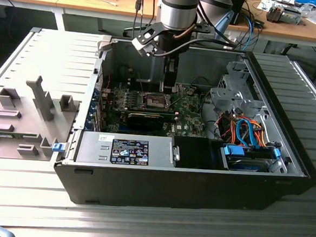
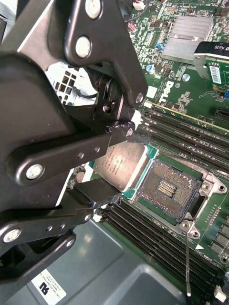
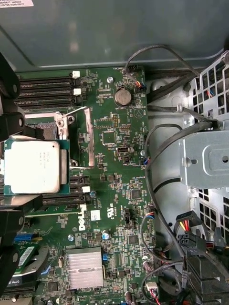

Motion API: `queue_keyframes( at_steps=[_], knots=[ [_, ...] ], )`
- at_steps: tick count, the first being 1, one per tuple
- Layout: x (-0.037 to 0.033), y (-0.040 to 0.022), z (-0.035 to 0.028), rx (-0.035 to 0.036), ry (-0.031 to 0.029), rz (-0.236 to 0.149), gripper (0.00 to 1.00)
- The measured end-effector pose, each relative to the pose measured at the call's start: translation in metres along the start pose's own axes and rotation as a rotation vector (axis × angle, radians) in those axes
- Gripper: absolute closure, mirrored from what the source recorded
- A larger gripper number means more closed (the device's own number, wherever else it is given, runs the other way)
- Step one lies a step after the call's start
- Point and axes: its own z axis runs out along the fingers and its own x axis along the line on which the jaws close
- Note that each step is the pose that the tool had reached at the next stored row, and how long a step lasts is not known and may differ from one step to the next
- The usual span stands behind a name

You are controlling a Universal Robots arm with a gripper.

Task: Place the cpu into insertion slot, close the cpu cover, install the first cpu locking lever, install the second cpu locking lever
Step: 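Place the cpu into insertion slot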

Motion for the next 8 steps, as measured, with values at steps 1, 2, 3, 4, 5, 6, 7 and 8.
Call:
queue_keyframes(
  at_steps=[1,2,3,4,5,6,7,8],
  knots=[
    [0.0,0.0,0.0002,-0.0001,0.0002,-0.001,0.46],
    [0.0001,0.0,0.0005,-0.0002,0.0003,-0.003,0.46],
    [0.0001,0.0,0.0006,-0.0002,0.0003,-0.005,0.46],
    [0.0001,0.0,0.0008,-0.0003,0.0003,-0.006,0.46],
    [0.0002,0.0,0.001,-0.0003,0.0004,-0.007,0.46],
    [0.0002,0.0,0.0011,-0.0003,0.0004,-0.007,0.46],
    [0.0002,0.0,0.0013,-0.0003,0.0004,-0.008,0.46],
    [0.0002,0.0001,0.0014,-0.0004,0.0004,-0.008,0.46]
  ],
)
